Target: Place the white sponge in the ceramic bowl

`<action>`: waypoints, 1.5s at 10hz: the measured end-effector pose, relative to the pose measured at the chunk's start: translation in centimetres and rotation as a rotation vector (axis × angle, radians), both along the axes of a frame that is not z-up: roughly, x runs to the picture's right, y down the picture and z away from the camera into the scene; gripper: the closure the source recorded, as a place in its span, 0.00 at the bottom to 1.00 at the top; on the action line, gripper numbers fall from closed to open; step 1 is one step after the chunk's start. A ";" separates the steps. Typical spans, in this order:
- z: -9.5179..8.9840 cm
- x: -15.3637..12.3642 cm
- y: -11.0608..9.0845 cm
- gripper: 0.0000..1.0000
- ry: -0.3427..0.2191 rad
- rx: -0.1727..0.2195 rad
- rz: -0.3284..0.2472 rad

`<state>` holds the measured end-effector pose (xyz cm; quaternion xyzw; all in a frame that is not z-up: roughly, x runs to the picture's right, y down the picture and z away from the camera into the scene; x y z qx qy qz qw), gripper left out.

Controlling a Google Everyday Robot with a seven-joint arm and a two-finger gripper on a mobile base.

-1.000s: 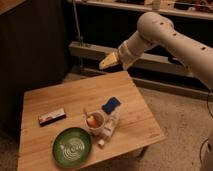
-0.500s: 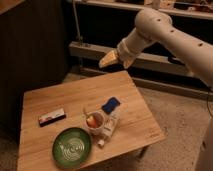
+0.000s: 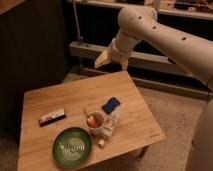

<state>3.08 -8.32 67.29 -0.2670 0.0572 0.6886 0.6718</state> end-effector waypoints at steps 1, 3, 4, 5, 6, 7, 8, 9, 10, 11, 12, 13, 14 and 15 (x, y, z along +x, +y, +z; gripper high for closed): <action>0.8 0.1 1.4 0.20 0.023 -0.007 0.002; 3.1 -0.2 4.4 0.20 0.064 -0.030 0.003; 4.5 0.2 5.7 0.20 0.089 -0.042 0.004; 5.5 0.4 6.5 0.20 0.105 -0.054 0.006; 7.3 0.3 7.8 0.20 0.130 -0.076 0.006; 8.7 0.1 8.5 0.20 0.146 -0.093 0.007; 9.7 0.2 8.9 0.20 0.158 -0.107 0.012; 11.1 0.6 9.6 0.20 0.177 -0.128 0.019; 11.9 0.7 10.1 0.20 0.189 -0.144 0.025; 13.1 0.8 11.1 0.20 0.209 -0.169 0.038; 14.1 0.9 11.7 0.20 0.223 -0.184 0.045; 15.1 0.6 12.4 0.20 0.236 -0.202 0.053; 15.5 0.5 12.8 0.20 0.245 -0.211 0.059; 15.9 0.5 13.1 0.20 0.251 -0.221 0.062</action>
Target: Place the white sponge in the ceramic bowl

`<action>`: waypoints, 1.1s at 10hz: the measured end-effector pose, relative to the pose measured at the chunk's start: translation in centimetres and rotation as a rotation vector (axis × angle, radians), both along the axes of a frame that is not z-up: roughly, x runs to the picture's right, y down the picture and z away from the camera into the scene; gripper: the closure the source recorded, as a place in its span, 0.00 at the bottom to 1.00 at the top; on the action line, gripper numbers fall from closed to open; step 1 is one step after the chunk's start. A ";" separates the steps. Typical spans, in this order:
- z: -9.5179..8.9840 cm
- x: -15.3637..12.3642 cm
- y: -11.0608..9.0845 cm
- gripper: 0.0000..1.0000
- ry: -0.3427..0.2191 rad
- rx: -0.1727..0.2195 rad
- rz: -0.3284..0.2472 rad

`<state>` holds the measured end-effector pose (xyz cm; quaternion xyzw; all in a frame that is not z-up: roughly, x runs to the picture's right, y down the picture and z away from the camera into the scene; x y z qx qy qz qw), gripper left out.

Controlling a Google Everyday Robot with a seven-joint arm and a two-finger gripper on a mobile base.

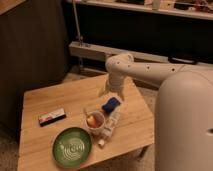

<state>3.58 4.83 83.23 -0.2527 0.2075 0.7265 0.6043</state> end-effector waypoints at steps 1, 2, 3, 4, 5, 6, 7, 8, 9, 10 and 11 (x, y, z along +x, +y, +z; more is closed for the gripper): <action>0.6 -0.3 0.5 0.20 0.005 -0.011 0.004; 0.9 -0.5 0.8 0.20 0.007 -0.015 0.000; 1.3 -0.7 1.0 0.20 0.008 -0.018 0.001; 1.9 -0.8 1.6 0.20 0.008 -0.022 0.004; 2.7 -0.7 2.4 0.20 0.010 -0.028 0.011; 3.2 -0.7 2.8 0.20 0.011 -0.031 0.018; 3.5 -0.6 3.2 0.20 0.015 -0.035 0.022; 4.1 -0.5 3.7 0.20 0.018 -0.040 0.030; 4.5 -0.6 4.1 0.20 0.020 -0.044 0.034; 5.0 -0.9 4.5 0.20 0.021 -0.047 0.038; 5.3 -1.2 4.8 0.20 0.022 -0.048 0.040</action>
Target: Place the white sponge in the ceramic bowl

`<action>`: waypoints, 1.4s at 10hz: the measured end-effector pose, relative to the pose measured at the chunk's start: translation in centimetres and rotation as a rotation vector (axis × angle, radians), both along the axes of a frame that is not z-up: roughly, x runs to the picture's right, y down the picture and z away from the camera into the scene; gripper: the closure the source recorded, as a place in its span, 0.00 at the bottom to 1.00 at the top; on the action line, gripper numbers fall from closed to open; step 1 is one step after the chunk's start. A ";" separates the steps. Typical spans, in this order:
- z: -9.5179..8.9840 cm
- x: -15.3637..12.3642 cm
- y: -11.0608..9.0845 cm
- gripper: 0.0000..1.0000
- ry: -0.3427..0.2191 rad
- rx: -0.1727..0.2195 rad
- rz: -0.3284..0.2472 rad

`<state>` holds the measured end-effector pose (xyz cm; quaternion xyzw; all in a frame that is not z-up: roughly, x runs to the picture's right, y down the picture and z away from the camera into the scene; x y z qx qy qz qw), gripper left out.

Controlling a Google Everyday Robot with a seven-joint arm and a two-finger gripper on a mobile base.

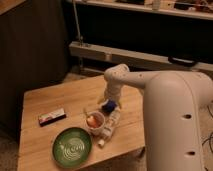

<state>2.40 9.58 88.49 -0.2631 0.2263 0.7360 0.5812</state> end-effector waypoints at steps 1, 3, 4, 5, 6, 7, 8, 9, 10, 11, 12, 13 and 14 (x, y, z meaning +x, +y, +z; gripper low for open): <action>0.4 -0.1 0.3 0.20 0.006 -0.002 0.006; 0.8 -0.3 0.6 0.20 0.012 -0.006 0.016; 1.0 -0.5 0.8 0.20 0.017 -0.010 0.019; 1.1 -0.6 1.0 0.20 0.019 -0.014 0.021; 1.2 -0.5 1.2 0.20 0.021 -0.018 0.022; 1.2 -0.5 1.4 0.20 0.023 -0.020 0.024; 1.3 -0.4 1.7 0.20 0.023 -0.022 0.028; 1.4 -0.3 1.8 0.22 0.023 -0.023 0.031; 1.4 -0.3 1.9 0.29 0.023 -0.024 0.035; 1.4 -0.2 2.0 0.41 0.021 -0.026 0.034; 1.4 -0.2 2.0 0.50 0.018 -0.026 0.033; 1.4 -0.2 2.0 0.59 0.016 -0.027 0.033; 1.5 -0.2 2.1 0.71 0.014 -0.029 0.031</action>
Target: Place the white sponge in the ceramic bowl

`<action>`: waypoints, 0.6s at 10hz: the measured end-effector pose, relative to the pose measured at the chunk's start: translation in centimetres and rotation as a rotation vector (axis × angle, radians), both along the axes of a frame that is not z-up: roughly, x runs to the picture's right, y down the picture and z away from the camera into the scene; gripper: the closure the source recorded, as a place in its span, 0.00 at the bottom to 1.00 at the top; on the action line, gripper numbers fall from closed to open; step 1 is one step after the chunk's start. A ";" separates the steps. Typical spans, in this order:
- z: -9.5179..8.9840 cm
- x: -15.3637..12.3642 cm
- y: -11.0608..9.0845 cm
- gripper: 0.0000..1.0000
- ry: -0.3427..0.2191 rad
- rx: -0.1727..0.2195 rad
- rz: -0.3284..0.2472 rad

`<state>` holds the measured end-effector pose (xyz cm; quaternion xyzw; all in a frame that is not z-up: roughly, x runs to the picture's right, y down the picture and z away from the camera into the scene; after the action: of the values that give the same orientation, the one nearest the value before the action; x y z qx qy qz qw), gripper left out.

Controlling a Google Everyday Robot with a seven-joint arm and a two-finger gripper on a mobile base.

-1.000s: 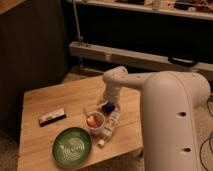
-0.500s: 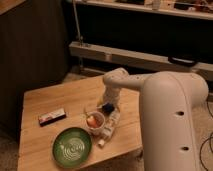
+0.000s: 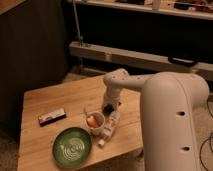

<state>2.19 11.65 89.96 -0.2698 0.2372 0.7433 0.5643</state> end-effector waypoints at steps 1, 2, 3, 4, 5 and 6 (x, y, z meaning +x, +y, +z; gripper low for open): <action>0.0 0.0 0.0 0.81 -0.001 -0.003 -0.002; 0.0 0.0 0.1 0.86 -0.001 -0.006 -0.003; 0.0 0.1 0.1 0.88 -0.001 -0.008 -0.005; -0.1 0.1 0.0 0.88 0.000 -0.007 -0.008; -0.3 0.2 -0.4 0.88 0.000 0.000 -0.011; -0.8 0.3 -1.4 0.88 -0.001 0.019 -0.015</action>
<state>2.50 10.28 89.15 -0.2628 0.2319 0.7411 0.5726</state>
